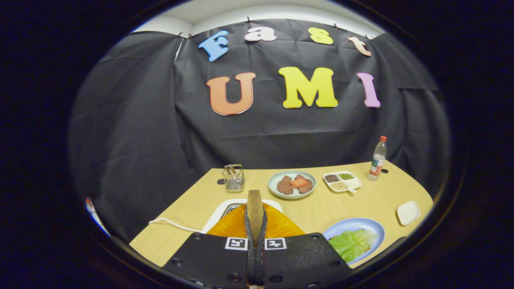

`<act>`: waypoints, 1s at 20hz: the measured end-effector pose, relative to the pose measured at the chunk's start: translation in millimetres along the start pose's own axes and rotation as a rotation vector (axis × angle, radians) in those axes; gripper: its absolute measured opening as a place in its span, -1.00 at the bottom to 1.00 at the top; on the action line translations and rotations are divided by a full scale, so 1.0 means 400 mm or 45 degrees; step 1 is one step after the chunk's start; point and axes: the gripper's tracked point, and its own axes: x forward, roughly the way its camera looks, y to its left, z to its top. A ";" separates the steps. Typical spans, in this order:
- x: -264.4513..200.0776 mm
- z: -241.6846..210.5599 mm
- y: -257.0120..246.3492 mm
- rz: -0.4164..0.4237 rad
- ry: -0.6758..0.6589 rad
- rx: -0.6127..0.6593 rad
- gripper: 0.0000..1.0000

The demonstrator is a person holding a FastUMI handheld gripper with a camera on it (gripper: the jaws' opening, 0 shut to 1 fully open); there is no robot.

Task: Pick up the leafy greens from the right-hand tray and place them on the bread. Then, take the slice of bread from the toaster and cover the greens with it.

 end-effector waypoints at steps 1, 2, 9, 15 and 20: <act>-0.013 0.020 -0.002 0.005 -0.017 0.003 -0.99; -0.027 0.039 -0.003 0.018 -0.034 0.015 -0.99; -0.132 0.127 -0.089 0.054 -0.100 0.127 -0.99; -0.161 0.062 -0.275 -0.055 -0.120 0.098 -0.99; -0.111 -0.071 -0.389 -0.139 -0.050 0.113 -0.99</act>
